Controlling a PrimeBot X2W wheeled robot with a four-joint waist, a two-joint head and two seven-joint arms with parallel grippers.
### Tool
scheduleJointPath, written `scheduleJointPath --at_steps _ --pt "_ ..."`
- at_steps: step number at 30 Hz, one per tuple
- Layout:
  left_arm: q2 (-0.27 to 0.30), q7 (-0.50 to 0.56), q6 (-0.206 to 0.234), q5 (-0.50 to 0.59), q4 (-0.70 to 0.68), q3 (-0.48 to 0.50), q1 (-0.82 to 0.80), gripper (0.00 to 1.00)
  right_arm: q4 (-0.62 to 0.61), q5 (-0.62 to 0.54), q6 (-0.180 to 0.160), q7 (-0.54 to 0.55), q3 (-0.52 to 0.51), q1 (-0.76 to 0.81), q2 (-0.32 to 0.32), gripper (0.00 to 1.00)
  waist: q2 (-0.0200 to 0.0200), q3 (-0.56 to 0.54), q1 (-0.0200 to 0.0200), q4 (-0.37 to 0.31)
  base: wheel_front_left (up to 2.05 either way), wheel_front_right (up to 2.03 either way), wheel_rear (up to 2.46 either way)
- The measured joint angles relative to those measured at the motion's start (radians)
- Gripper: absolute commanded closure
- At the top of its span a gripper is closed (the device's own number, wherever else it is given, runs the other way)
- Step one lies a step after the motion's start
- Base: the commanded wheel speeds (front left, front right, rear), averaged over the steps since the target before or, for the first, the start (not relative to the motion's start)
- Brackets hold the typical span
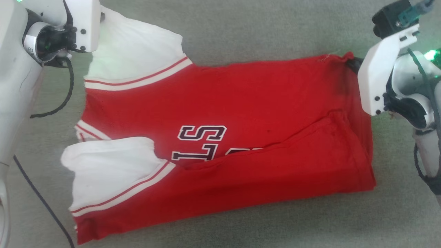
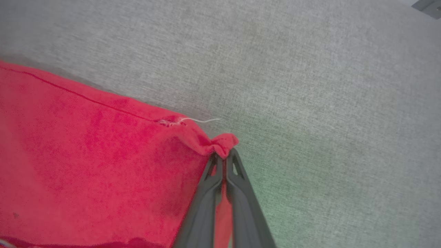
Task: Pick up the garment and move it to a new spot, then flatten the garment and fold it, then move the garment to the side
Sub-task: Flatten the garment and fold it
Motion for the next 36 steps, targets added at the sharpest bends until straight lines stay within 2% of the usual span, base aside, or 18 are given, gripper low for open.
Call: scheduleJointPath --at_steps 4,11,21,25,28,32,36 --pt "0.002 0.040 0.011 -0.018 -0.030 0.001 0.006 1.00 -0.033 -0.002 0.000 0.010 -0.019 0.041 -0.020 1.00 0.0000 -0.041 0.0000 0.027 0.00 0.00 0.00" --pt "0.042 0.143 0.086 -0.048 -0.188 -0.010 0.086 1.00 -0.134 0.010 0.000 0.071 -0.073 0.150 -0.074 1.00 0.0001 -0.112 0.0000 0.082 0.00 0.00 0.00" --pt "0.204 0.291 0.296 -0.090 -0.648 -0.009 0.327 1.00 -0.285 0.052 0.000 0.192 -0.156 0.350 -0.124 1.00 0.0000 -0.190 0.0000 0.136 0.00 0.00 0.00" --pt "0.268 0.320 0.386 -0.118 -0.812 -0.008 0.448 1.00 -0.331 0.059 0.000 0.243 -0.192 0.436 -0.126 1.00 0.0001 -0.202 0.0000 0.142 0.00 0.00 0.00" --pt "0.297 0.327 0.431 -0.131 -0.893 -0.014 0.531 1.00 -0.345 0.062 0.000 0.257 -0.220 0.487 -0.115 1.00 0.0000 -0.204 0.0000 0.142 0.00 0.00 0.00" --pt "0.305 0.290 0.452 -0.155 -0.925 -0.017 0.632 1.00 -0.332 0.043 0.000 0.264 -0.241 0.546 -0.092 1.00 0.0000 -0.210 0.0000 0.140 0.00 0.00 0.00" --pt "0.281 0.239 0.446 -0.179 -0.861 -0.014 0.681 1.00 -0.307 0.034 0.000 0.248 -0.216 0.554 -0.076 1.00 0.0001 -0.219 0.0001 0.136 0.00 0.00 0.00"
